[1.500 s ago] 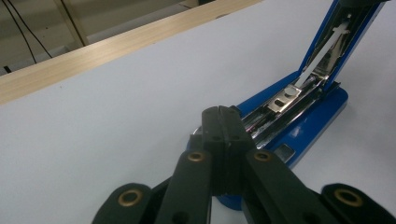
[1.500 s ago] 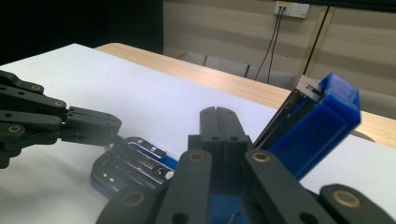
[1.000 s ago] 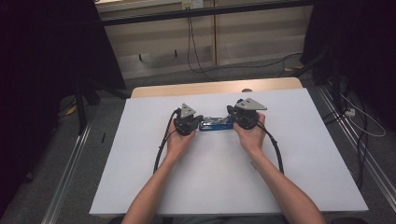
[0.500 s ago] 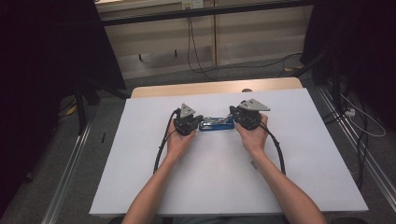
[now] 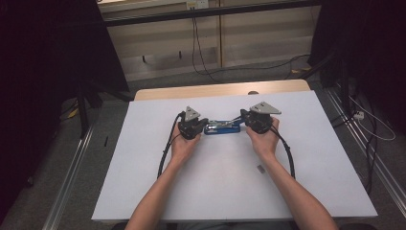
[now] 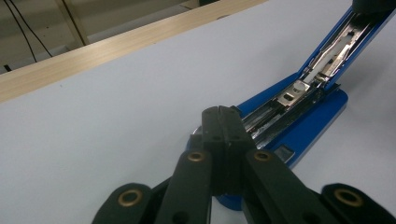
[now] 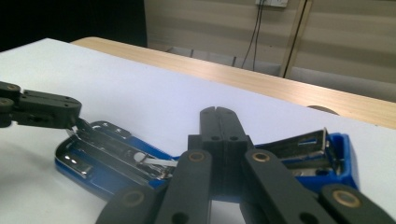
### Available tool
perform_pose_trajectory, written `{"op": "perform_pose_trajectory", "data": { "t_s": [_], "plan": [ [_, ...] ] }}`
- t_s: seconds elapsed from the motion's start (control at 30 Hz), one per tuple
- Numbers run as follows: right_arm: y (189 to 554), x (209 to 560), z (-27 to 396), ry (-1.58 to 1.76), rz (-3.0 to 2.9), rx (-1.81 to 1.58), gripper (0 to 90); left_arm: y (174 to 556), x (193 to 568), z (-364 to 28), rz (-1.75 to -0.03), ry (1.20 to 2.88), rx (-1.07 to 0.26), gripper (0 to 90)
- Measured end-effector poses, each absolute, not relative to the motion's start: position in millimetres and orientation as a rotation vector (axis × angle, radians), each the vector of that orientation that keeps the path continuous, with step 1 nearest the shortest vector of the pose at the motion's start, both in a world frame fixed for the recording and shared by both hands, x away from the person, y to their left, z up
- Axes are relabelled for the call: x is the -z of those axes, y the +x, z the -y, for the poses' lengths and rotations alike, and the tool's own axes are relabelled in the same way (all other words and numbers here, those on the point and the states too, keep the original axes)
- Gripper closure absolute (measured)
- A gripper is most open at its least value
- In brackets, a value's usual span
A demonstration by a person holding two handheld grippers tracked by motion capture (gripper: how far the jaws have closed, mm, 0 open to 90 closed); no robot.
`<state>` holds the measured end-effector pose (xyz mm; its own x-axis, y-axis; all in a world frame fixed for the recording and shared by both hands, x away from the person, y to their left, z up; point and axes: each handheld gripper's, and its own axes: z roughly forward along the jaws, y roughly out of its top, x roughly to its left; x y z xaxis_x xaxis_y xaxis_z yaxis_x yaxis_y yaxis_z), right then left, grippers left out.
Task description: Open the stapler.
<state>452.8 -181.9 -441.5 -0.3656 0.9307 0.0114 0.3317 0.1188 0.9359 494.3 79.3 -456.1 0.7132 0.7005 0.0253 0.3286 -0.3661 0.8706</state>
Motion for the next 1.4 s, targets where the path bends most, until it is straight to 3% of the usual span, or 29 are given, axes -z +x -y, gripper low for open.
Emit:
{"op": "perform_pose_trajectory", "data": {
  "t_s": [1.4],
  "plan": [
    [456, 456, 208, 1.317, -1.813, -1.148, 90.0, 494, 452, -73, -0.773, 1.961, -0.52, 90.0]
  ]
}}
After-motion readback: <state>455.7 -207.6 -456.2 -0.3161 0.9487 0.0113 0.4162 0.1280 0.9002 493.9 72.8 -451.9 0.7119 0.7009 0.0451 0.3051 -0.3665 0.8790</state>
